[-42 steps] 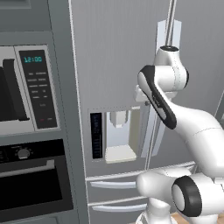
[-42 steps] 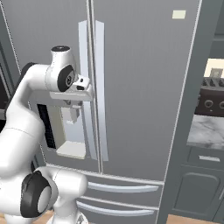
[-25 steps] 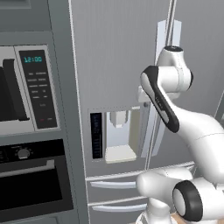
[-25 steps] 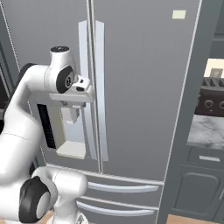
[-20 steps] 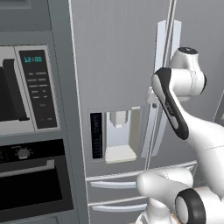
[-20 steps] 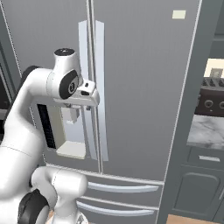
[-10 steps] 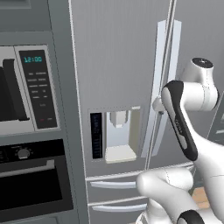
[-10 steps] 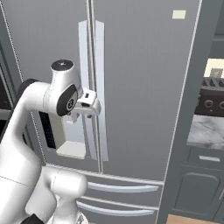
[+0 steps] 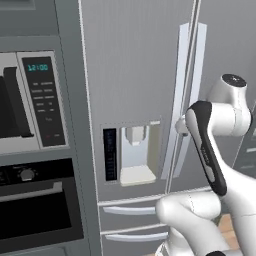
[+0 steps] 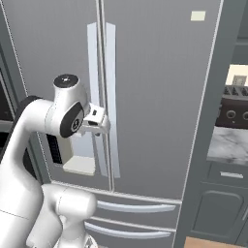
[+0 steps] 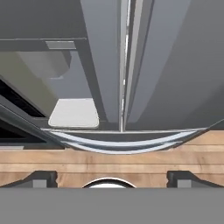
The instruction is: Retrieve the banana and kiwi from the fridge and place them into the bowl on the dining table.
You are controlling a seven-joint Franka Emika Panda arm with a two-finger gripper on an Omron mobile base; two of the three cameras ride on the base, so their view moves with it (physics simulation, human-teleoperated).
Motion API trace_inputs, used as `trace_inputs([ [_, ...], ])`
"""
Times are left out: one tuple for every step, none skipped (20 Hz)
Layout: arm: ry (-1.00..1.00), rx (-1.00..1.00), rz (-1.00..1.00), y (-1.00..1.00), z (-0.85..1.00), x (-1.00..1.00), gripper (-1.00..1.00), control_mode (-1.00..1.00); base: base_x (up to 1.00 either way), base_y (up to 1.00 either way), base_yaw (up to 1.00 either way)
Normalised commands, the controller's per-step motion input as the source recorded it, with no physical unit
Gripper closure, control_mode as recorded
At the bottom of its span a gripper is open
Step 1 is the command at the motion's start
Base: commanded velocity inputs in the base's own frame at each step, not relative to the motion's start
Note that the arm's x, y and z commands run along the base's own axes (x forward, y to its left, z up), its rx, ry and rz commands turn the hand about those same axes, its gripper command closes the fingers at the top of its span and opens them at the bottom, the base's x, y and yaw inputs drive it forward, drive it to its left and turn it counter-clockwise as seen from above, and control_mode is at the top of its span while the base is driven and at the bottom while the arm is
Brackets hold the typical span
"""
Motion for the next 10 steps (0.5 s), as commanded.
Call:
trace_inputs([
  [0.0, 0.0, 0.0, 0.0, 0.0, 0.0, -1.0, 1.0, -0.41, 0.0, 0.0],
  [0.0, 0.0, 0.0, 0.0, 0.0, 0.0, -1.0, 1.0, -0.45, 0.0, 0.0],
  [0.0, 0.0, 0.0, 0.0, 0.0, 0.0, -1.0, 1.0, -0.46, 0.0, 0.0],
  [0.0, 0.0, 0.0, 0.0, 0.0, 0.0, -1.0, 1.0, -0.46, 0.0, 0.0],
  [0.0, 0.0, 0.0, 0.0, 0.0, 0.0, -1.0, 1.0, -0.48, 0.0, 0.0],
  [0.0, 0.0, 0.0, 0.0, 0.0, 0.0, -1.0, 1.0, -0.54, 0.0, 0.0],
  [0.0, 0.0, 0.0, 0.0, 0.0, 0.0, -1.0, 1.0, -0.55, 0.0, 0.0],
  [0.0, 0.0, 0.0, 0.0, 0.0, 0.0, -1.0, 1.0, -0.56, 0.0, 0.0],
  [0.0, 0.0, 0.0, 0.0, 0.0, 0.0, -1.0, 1.0, -0.59, 0.0, 0.0],
  [0.0, 0.0, 0.0, 0.0, 0.0, 0.0, -1.0, 1.0, -0.62, 0.0, 0.0],
])
